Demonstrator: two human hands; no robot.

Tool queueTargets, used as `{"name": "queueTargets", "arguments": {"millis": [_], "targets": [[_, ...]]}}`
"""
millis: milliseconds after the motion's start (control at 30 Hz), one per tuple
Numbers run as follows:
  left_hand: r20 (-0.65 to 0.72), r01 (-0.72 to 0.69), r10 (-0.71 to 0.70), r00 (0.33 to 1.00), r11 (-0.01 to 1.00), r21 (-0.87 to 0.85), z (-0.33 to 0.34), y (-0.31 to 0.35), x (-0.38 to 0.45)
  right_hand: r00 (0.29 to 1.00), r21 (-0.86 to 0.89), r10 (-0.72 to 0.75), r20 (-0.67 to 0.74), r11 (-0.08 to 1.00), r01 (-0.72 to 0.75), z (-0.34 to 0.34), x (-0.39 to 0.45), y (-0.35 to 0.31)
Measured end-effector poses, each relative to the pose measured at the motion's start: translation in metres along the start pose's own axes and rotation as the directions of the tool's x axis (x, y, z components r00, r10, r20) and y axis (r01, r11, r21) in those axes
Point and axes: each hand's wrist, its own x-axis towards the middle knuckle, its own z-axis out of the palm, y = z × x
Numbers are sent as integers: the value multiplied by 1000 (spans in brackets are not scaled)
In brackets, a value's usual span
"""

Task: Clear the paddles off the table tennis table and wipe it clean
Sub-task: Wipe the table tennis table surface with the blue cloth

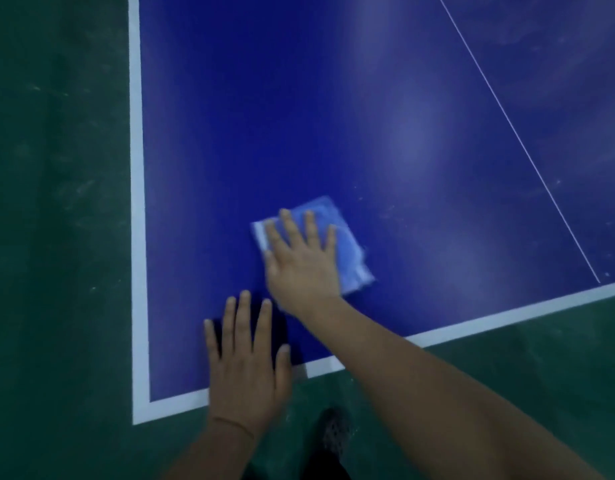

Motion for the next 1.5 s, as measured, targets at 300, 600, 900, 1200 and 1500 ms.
{"name": "queueTargets", "arguments": {"millis": [300, 600, 900, 1200, 1500], "targets": [[62, 59, -72, 996, 980, 188, 16, 12, 7, 984, -88, 171, -50, 981, -175, -32, 129, 128], [60, 80, -96, 994, 971, 224, 15, 15, 8, 967, -15, 249, -64, 968, -250, -37, 88, 139], [5, 82, -86, 996, 968, 236, 17, 18, 8, 923, -117, 383, -29, 916, -383, -57, 49, 287], [13, 100, -108, 994, 958, 268, 16, 18, 7, 950, -110, -307, 66, 944, 312, -16, -38, 151], [18, 107, -114, 993, 964, 242, 17, 18, 6, 883, 15, 469, 5, 883, -469, -58, -13, 279]]}}
